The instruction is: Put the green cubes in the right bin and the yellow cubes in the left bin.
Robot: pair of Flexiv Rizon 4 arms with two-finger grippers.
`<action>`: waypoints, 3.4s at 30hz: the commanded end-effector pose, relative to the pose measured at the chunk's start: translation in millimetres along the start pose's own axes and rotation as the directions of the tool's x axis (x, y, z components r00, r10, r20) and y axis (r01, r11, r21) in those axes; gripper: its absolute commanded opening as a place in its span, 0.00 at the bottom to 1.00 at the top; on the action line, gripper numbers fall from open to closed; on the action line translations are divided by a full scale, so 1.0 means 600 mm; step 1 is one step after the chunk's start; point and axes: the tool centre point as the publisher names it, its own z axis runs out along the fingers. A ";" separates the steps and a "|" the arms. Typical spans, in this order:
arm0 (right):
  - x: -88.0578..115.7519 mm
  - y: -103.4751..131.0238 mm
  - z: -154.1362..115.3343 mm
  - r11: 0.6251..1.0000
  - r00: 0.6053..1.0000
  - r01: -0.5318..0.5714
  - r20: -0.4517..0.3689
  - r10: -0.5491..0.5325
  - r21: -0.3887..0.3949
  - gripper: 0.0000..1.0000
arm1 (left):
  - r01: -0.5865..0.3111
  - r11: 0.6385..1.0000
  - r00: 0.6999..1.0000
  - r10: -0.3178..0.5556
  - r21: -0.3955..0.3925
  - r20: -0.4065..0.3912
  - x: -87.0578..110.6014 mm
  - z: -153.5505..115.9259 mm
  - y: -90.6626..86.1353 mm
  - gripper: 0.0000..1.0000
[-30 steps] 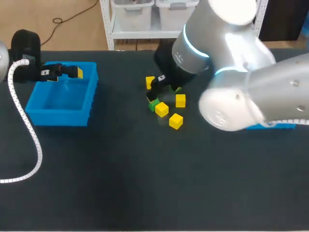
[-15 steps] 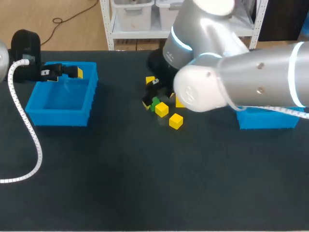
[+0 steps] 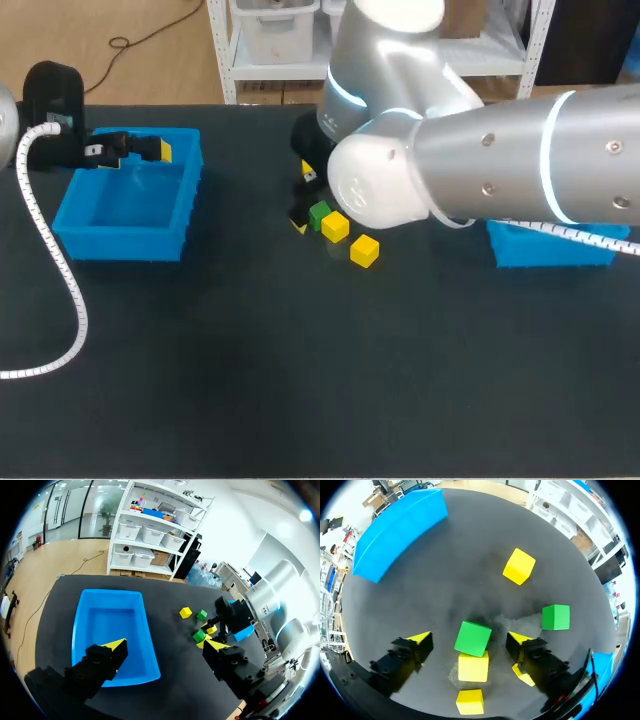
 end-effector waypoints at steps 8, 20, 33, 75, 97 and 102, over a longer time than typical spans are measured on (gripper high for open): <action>0.015 -0.001 -0.001 0.997 1.000 -0.010 0.000 0.010 0.080 0.00 | -0.002 1.000 1.000 0.002 0.013 0.007 0.002 -0.001 0.004 1.00; 0.005 -0.025 -0.079 0.991 0.992 -0.022 0.124 0.006 0.134 0.00 | -0.002 1.000 1.000 0.002 0.013 0.007 0.002 -0.001 0.004 1.00; 0.031 -0.044 -0.074 0.991 0.994 -0.041 0.106 0.028 0.129 0.00 | -0.002 1.000 1.000 0.002 0.013 0.007 0.002 -0.001 0.004 1.00; -0.040 0.011 0.008 0.987 0.997 0.068 0.012 -0.070 0.144 1.00 | -0.002 1.000 1.000 0.002 0.013 0.007 0.002 -0.001 0.004 1.00; -0.112 0.022 0.041 0.964 0.989 -0.146 0.025 0.144 0.222 1.00 | -0.002 1.000 1.000 0.002 0.013 0.007 0.002 -0.001 0.004 1.00; -0.098 0.008 0.046 0.953 0.982 -0.190 0.030 0.188 0.237 1.00 | -0.002 1.000 1.000 0.002 0.013 0.007 0.002 -0.001 0.004 1.00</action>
